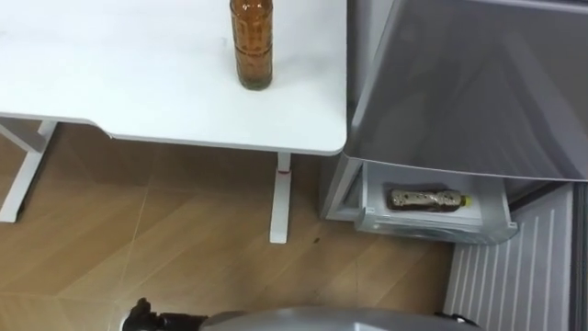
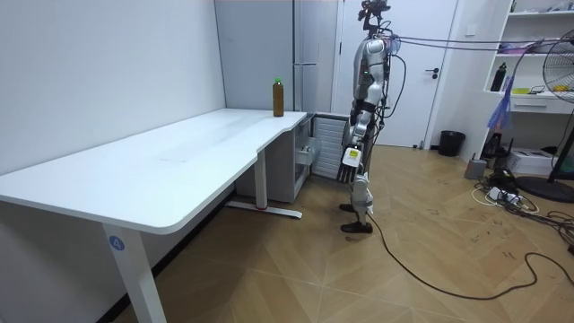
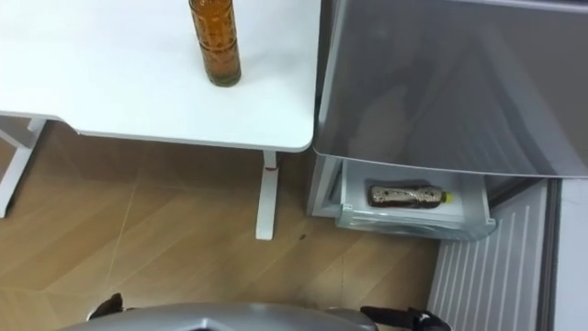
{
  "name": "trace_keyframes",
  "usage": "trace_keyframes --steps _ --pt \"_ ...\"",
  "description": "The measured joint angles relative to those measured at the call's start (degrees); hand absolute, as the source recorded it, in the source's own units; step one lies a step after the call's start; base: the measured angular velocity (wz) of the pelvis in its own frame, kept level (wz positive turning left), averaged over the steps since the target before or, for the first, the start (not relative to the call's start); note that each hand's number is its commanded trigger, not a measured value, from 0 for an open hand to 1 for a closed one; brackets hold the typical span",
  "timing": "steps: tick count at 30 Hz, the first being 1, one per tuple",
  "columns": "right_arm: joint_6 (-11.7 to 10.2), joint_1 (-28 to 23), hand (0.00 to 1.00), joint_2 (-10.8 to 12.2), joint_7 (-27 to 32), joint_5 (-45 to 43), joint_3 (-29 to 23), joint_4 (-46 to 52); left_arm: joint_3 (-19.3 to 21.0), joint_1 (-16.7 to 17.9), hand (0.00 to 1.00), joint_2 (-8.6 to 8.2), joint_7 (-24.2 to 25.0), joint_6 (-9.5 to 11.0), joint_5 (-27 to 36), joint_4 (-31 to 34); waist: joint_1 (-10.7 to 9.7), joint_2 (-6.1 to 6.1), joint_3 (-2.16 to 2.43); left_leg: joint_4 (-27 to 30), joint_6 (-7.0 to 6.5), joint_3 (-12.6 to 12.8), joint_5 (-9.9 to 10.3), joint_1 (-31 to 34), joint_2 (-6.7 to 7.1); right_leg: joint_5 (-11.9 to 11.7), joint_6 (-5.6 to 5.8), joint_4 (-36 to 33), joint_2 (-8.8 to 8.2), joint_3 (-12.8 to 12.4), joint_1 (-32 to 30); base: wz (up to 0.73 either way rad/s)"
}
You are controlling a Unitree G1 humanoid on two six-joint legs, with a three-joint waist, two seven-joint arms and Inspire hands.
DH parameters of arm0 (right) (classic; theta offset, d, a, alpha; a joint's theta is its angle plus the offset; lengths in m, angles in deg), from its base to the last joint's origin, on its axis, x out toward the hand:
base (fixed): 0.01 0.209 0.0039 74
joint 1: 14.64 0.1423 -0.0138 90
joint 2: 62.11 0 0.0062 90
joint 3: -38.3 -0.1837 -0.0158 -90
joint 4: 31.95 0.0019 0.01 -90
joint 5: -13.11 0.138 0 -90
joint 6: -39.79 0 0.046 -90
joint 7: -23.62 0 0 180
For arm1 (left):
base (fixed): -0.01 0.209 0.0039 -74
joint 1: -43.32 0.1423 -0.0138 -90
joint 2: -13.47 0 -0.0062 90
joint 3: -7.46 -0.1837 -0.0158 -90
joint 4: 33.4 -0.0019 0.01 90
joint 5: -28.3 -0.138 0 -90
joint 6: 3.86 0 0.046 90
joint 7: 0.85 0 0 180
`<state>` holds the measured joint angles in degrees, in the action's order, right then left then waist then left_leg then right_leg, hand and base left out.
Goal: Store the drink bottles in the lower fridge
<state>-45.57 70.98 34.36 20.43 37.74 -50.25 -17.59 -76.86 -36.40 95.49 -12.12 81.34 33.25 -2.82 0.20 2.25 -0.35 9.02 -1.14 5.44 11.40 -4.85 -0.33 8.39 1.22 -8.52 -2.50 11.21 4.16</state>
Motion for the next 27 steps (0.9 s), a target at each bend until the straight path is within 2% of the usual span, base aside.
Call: trace_keyframes --steps 3,5,9,11,15,17,19,22,27 --pt "0.04 -0.22 0.0 0.0 0.18 -0.95 -1.89 -0.02 5.3 -0.47 0.0 -0.12 -2.58 -0.02 0.08 3.99 0.06 0.13 0.03 0.02 0.02 -0.02 0.01 0.02 -0.02 0.01 -0.02 -0.04 0.03 -0.02 0.1 0.0" --pt "-0.05 -0.95 0.0 -0.03 1.1 -2.57 -2.85 0.0 7.71 -0.85 0.0 -0.15 -6.84 0.87 1.42 8.65 0.03 -0.09 -0.02 -0.22 0.02 0.32 0.01 -0.71 -0.02 0.01 -0.02 -0.04 0.06 -0.28 0.32 -0.06" --pt "-0.45 -1.62 0.0 -0.08 1.21 -3.64 -3.39 -0.06 8.17 -1.34 0.0 -0.1 -11.9 3.25 2.0 12.0 0.03 -0.82 0.28 -0.68 -0.02 0.94 0.07 -1.36 -0.04 0.01 -0.01 -0.12 0.16 -1.25 0.92 -0.11" --pt "-0.44 -2.37 0.0 -0.08 1.23 -3.64 -3.62 0.0 8.26 -1.27 0.0 -0.12 -14.34 3.48 2.32 13.88 -0.05 -1.02 0.38 -0.88 -0.02 1.15 0.07 -1.73 -0.07 0.01 -0.02 -0.12 0.22 -1.46 1.08 -0.05" --pt "-0.3 -3.57 0.0 -0.08 1.09 -4.95 -4.15 0.0 9.9 -1.04 0.0 -0.28 -20.52 3.89 2.31 22.93 0.03 -1.1 0.43 -0.88 0.04 1.29 0.1 -1.76 -0.18 -0.02 -0.05 -0.19 0.35 -1.53 0.98 -0.02" --pt "-0.3 -3.76 0.0 -0.08 1.02 -5.14 -4.42 -0.03 10.07 -0.95 0.0 -0.27 -24.63 5.62 2.31 26.42 0.17 -1.42 0.6 -0.88 0.08 1.48 0.13 -1.95 -0.25 -0.04 -0.08 -0.21 0.42 -1.66 1.1 -0.05" --pt "-0.29 -3.8 0.0 -0.07 1.05 -5.14 -4.84 -0.07 10.06 -0.93 0.0 -0.28 -27.05 6.78 2.25 27.15 0.04 -1.63 0.53 -1.19 0.13 1.57 0.16 -2.59 -0.33 -0.04 -0.09 -0.18 0.51 -1.69 1.5 -0.03" --pt "-0.01 -3.77 0.0 -0.07 1.06 -4.59 -4.89 0.02 9.99 -0.88 0.0 -0.44 -30.71 6.85 2.32 28.9 0.12 -1.72 0.57 -1.23 0.28 1.6 0.29 -2.83 -0.5 -0.05 -0.11 -0.15 0.67 -1.74 1.39 0.0" --pt "-0.06 -3.55 0.0 -0.07 1.08 -4.86 -4.92 -0.04 10.11 -0.88 0.0 -0.47 -34.92 7.17 2.09 36.5 0.4 -1.85 0.61 -1.28 0.28 1.51 0.29 -3.74 -0.51 -0.07 -0.15 -0.16 0.7 -1.71 2.04 0.0"
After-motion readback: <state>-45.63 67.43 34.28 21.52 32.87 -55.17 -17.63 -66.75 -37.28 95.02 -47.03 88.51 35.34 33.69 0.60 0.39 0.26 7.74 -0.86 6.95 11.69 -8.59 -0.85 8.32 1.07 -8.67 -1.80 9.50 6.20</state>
